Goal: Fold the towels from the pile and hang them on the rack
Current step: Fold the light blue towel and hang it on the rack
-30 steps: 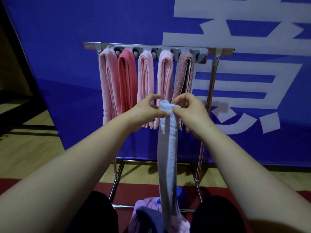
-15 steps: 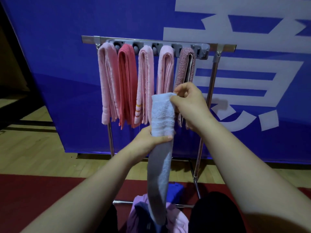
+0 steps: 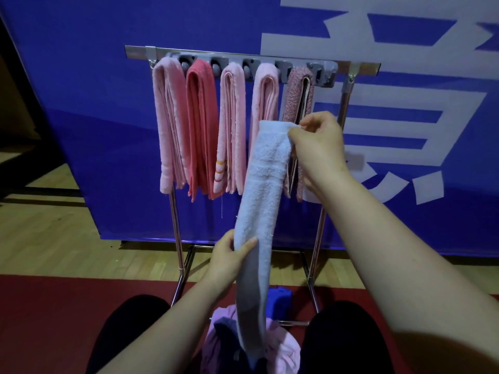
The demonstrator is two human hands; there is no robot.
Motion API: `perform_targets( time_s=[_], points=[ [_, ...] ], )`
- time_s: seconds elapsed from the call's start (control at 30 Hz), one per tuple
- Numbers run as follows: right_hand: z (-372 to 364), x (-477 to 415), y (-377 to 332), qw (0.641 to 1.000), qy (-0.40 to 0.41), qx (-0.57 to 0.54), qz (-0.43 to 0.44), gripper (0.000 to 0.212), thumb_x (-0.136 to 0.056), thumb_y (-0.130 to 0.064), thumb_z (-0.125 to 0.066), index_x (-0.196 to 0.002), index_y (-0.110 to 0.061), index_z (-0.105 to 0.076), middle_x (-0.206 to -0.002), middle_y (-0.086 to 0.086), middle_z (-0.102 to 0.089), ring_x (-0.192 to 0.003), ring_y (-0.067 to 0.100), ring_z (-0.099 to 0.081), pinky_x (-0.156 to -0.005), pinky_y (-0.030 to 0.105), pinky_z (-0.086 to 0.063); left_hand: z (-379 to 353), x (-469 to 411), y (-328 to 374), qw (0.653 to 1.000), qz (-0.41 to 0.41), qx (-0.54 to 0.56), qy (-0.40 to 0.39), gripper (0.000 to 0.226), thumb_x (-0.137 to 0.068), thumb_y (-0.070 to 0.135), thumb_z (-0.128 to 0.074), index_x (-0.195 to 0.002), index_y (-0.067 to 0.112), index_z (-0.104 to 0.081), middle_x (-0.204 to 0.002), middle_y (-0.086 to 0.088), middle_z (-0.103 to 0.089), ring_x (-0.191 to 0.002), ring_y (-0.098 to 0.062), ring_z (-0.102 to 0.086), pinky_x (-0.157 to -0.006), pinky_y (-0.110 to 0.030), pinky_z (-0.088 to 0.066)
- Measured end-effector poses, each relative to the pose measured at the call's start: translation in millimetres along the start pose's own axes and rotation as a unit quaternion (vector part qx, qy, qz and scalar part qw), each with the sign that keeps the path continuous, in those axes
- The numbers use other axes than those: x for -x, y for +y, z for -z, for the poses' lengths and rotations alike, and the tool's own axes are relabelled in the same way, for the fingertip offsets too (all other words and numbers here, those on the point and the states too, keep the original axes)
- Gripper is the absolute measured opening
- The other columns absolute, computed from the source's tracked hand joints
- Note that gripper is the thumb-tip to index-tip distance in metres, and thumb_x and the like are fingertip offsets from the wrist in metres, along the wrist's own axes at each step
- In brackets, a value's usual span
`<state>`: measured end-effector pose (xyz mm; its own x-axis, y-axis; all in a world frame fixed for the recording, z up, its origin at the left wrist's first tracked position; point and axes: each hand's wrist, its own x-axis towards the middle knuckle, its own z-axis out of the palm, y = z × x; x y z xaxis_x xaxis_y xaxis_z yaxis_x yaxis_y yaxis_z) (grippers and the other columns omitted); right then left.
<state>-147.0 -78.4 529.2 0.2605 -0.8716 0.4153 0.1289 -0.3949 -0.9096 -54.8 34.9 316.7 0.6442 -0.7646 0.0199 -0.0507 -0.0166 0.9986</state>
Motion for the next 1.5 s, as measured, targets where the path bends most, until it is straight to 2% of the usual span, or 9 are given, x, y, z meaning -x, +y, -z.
perform_targets(
  time_s=[0.13, 0.3, 0.43, 0.53, 0.67, 0.83, 0.97, 1.3, 1.5],
  points=[
    [2.6, -5.1, 6.5, 0.999, 0.042, 0.002, -0.004, 0.021, -0.084, -0.004, -0.059, -0.083, -0.023, -0.051, -0.080, -0.006, -0.052, -0.067, 0.007, -0.050, -0.056, 0.015, -0.044, 1.2, 0.6, 5.1, 0.998, 0.000, 0.009, -0.061, 0.032, -0.089, 0.041, -0.066, -0.095, 0.010, -0.072, -0.098, -0.016, -0.072, -0.092, -0.029, -0.067, -0.079, -0.039, -0.052],
    [10.2, -18.5, 35.4, 0.986, 0.096, -0.037, -0.133, 0.019, -0.084, 0.003, -0.055, -0.090, -0.015, -0.055, -0.083, 0.003, -0.058, -0.075, 0.018, -0.060, -0.069, 0.036, -0.057, 0.6, -2.3, 23.0, 0.973, 0.079, 0.139, -0.169, 0.039, -0.101, 0.030, -0.049, -0.119, -0.002, -0.063, -0.118, -0.020, -0.068, -0.108, -0.028, -0.065, -0.094, -0.038, -0.050],
    [15.0, -10.4, 67.9, 0.964, -0.005, -0.045, -0.263, 0.019, -0.087, 0.012, -0.050, -0.096, -0.003, -0.057, -0.086, 0.016, -0.061, -0.080, 0.027, -0.069, -0.061, 0.030, -0.061, 2.5, -4.3, 40.5, 0.952, 0.119, 0.221, -0.173, 0.037, -0.103, 0.031, -0.043, -0.127, 0.008, -0.060, -0.122, -0.014, -0.068, -0.113, -0.025, -0.065, -0.095, -0.039, -0.050],
    [15.0, 3.3, 90.9, 0.935, -0.054, -0.068, -0.345, 0.014, -0.093, 0.011, -0.046, -0.102, 0.002, -0.052, -0.093, 0.021, -0.063, -0.102, 0.035, -0.067, -0.080, 0.042, -0.059, 2.3, -7.5, 47.3, 0.946, 0.129, 0.250, -0.160, 0.037, -0.103, 0.035, -0.043, -0.127, 0.013, -0.059, -0.121, -0.010, -0.069, -0.110, -0.022, -0.067, -0.099, -0.043, -0.047],
    [17.4, 14.1, 113.4, 0.918, -0.107, -0.005, -0.382, 0.004, -0.093, 0.000, -0.054, -0.094, -0.004, -0.055, -0.079, 0.011, -0.058, -0.067, 0.021, -0.063, -0.065, 0.038, -0.059, 1.4, -15.3, 43.8, 0.959, 0.109, 0.216, -0.150, 0.036, -0.098, 0.035, -0.054, -0.131, 0.019, -0.055, -0.121, -0.007, -0.069, -0.113, -0.025, -0.066, -0.097, -0.045, -0.051],
    [18.7, 25.2, 126.7, 0.889, -0.188, 0.038, -0.416, 0.025, -0.098, -0.028, -0.055, -0.089, -0.005, -0.060, -0.080, 0.013, -0.066, -0.067, 0.025, -0.066, -0.063, 0.036, -0.060, 4.4, -24.6, 36.9, 0.975, 0.054, 0.169, -0.135, 0.054, -0.082, 0.019, -0.077, -0.131, 0.024, -0.053, -0.121, -0.005, -0.069, -0.113, -0.027, -0.065, -0.100, -0.051, -0.049],
    [12.6, 33.3, 132.4, 0.872, -0.247, -0.014, -0.422, 0.044, -0.096, -0.046, -0.054, -0.100, -0.004, -0.066, -0.084, 0.015, -0.072, -0.082, 0.031, -0.070, -0.081, 0.044, -0.058, 1.7, -29.0, 40.5, 0.982, 0.040, 0.138, -0.124, 0.058, -0.078, 0.013, -0.080, -0.130, 0.023, -0.055, -0.118, -0.005, -0.070, -0.109, -0.025, -0.067, -0.097, -0.049, -0.052],
    [-1.8, 44.4, 114.9, 0.884, -0.266, 0.003, -0.383, 0.020, -0.092, -0.006, -0.062, -0.108, 0.005, -0.065, -0.087, 0.018, -0.071, -0.077, 0.026, -0.070, -0.071, 0.037, -0.060, -2.3, -41.5, 60.6, 0.989, 0.008, -0.121, -0.086, 0.076, -0.066, 0.022, -0.087, -0.131, 0.018, -0.048, -0.114, -0.002, -0.064, -0.103, -0.015, -0.063, -0.077, -0.024, -0.054],
    [-4.8, 36.9, 109.1, 0.891, -0.206, -0.058, -0.399, 0.031, -0.096, -0.007, -0.057, -0.126, 0.001, -0.056, -0.119, 0.021, -0.066, -0.100, 0.031, -0.068, -0.086, 0.048, -0.056, 12.9, -51.5, 69.8, 0.977, 0.045, -0.163, -0.129, 0.082, -0.051, 0.052, -0.092, -0.121, 0.023, -0.061, -0.112, 0.000, -0.071, -0.104, -0.016, -0.067, -0.092, -0.040, -0.056]
  ],
)
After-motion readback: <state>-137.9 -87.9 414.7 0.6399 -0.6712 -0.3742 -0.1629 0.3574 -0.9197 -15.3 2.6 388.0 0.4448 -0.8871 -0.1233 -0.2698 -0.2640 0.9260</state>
